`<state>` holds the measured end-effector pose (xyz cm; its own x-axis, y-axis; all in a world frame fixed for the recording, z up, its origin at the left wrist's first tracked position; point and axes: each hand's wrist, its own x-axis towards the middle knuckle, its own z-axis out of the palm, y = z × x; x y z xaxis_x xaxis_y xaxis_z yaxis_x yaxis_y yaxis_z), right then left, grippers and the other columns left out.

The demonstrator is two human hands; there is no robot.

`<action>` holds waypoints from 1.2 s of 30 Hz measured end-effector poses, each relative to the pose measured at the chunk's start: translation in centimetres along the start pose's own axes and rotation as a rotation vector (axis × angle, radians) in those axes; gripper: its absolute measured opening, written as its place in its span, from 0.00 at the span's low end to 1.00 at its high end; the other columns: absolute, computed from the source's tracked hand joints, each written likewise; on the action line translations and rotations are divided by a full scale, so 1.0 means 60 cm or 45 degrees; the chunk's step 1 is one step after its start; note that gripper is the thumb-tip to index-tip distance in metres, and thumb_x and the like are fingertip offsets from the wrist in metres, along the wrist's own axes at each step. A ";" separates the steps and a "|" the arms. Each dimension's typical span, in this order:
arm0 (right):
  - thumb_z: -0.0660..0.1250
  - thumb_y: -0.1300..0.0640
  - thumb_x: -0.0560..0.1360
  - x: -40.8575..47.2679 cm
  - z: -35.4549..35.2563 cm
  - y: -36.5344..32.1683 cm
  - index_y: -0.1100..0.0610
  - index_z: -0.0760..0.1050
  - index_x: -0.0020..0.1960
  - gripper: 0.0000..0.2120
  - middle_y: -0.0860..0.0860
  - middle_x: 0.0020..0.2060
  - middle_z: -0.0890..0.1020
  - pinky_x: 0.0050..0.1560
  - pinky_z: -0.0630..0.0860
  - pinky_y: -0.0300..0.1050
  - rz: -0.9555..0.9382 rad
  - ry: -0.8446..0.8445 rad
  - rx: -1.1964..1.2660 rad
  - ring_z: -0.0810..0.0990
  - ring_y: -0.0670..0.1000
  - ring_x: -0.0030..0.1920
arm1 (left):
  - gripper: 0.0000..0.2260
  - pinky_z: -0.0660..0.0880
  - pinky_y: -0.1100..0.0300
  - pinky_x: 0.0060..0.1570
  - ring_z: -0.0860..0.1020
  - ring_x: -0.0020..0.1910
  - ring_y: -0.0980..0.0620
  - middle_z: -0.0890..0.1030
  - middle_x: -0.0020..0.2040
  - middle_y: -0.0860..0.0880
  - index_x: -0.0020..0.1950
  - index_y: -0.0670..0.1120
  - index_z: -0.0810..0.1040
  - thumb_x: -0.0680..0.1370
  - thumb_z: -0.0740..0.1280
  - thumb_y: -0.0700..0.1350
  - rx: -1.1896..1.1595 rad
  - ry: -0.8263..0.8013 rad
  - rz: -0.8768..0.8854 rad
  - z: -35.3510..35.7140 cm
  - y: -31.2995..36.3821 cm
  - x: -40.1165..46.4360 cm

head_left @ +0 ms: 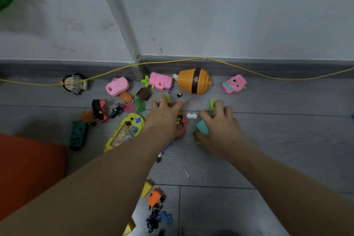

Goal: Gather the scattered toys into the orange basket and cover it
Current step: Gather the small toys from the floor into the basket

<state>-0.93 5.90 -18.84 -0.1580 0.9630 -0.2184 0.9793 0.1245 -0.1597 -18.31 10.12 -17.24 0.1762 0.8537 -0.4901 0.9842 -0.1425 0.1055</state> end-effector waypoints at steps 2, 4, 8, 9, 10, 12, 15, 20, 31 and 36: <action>0.65 0.38 0.72 -0.010 0.005 -0.003 0.46 0.66 0.65 0.24 0.57 0.68 0.59 0.55 0.73 0.55 0.027 0.032 0.026 0.64 0.60 0.63 | 0.36 0.74 0.46 0.52 0.63 0.66 0.39 0.61 0.69 0.40 0.71 0.56 0.59 0.69 0.74 0.58 -0.031 0.033 0.022 -0.004 -0.008 -0.006; 0.65 0.41 0.73 -0.012 0.010 -0.004 0.48 0.68 0.65 0.23 0.58 0.67 0.60 0.55 0.72 0.54 0.060 0.061 0.051 0.64 0.60 0.62 | 0.35 0.75 0.47 0.50 0.68 0.63 0.40 0.66 0.64 0.41 0.69 0.55 0.60 0.68 0.74 0.58 -0.060 0.044 0.036 -0.004 -0.015 -0.010; 0.67 0.43 0.73 -0.006 0.015 -0.010 0.50 0.67 0.68 0.26 0.59 0.66 0.62 0.56 0.71 0.53 0.219 0.109 0.144 0.65 0.61 0.61 | 0.29 0.74 0.52 0.42 0.73 0.54 0.43 0.72 0.52 0.47 0.62 0.53 0.63 0.67 0.72 0.60 -0.173 0.171 0.062 0.004 -0.021 -0.023; 0.66 0.43 0.73 -0.005 0.014 -0.012 0.50 0.65 0.69 0.28 0.60 0.67 0.61 0.57 0.71 0.54 0.255 0.105 0.154 0.65 0.61 0.62 | 0.27 0.71 0.54 0.39 0.74 0.52 0.44 0.73 0.49 0.48 0.60 0.53 0.64 0.68 0.71 0.60 -0.217 0.223 0.068 0.006 -0.021 -0.027; 0.66 0.43 0.73 -0.006 0.015 -0.014 0.49 0.62 0.71 0.30 0.60 0.67 0.61 0.58 0.71 0.54 0.281 0.095 0.145 0.65 0.61 0.63 | 0.25 0.70 0.55 0.37 0.75 0.50 0.45 0.73 0.46 0.50 0.57 0.53 0.65 0.68 0.71 0.60 -0.262 0.272 0.073 0.008 -0.021 -0.031; 0.64 0.43 0.75 -0.014 0.019 -0.018 0.49 0.59 0.73 0.31 0.60 0.67 0.61 0.58 0.71 0.53 0.320 0.089 0.104 0.65 0.61 0.63 | 0.23 0.72 0.55 0.35 0.76 0.46 0.47 0.76 0.43 0.53 0.53 0.54 0.64 0.67 0.71 0.60 -0.367 0.355 0.077 0.011 -0.023 -0.038; 0.61 0.43 0.76 -0.036 0.030 -0.025 0.51 0.61 0.73 0.28 0.60 0.60 0.67 0.52 0.71 0.52 0.379 0.167 0.091 0.68 0.59 0.57 | 0.23 0.78 0.52 0.35 0.78 0.41 0.51 0.79 0.40 0.55 0.51 0.55 0.65 0.65 0.72 0.60 -0.612 0.435 0.013 0.017 -0.029 -0.057; 0.66 0.50 0.70 -0.041 0.035 -0.021 0.57 0.70 0.65 0.25 0.60 0.51 0.71 0.48 0.72 0.53 0.386 0.243 0.225 0.71 0.62 0.50 | 0.22 0.78 0.51 0.35 0.79 0.40 0.51 0.79 0.40 0.55 0.53 0.57 0.66 0.67 0.71 0.61 -0.640 0.443 -0.120 0.036 -0.061 -0.100; 0.64 0.42 0.74 -0.105 0.045 -0.049 0.55 0.69 0.66 0.25 0.58 0.49 0.73 0.46 0.71 0.52 0.416 0.253 0.011 0.72 0.59 0.49 | 0.35 0.75 0.50 0.41 0.71 0.61 0.41 0.67 0.64 0.44 0.71 0.56 0.59 0.70 0.72 0.59 -0.080 0.171 -0.063 0.064 -0.075 -0.134; 0.66 0.46 0.75 -0.119 0.057 -0.056 0.58 0.70 0.64 0.23 0.60 0.49 0.73 0.42 0.74 0.52 0.333 0.247 0.078 0.72 0.59 0.48 | 0.34 0.75 0.51 0.40 0.74 0.57 0.43 0.71 0.61 0.46 0.70 0.55 0.60 0.69 0.72 0.58 -0.026 0.202 -0.006 0.067 -0.074 -0.129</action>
<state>-3.53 -2.21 -20.05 0.1302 0.9888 -0.0732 0.9732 -0.1415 -0.1812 -23.94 2.16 -17.38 0.1643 0.9231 -0.3477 0.9841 -0.1292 0.1219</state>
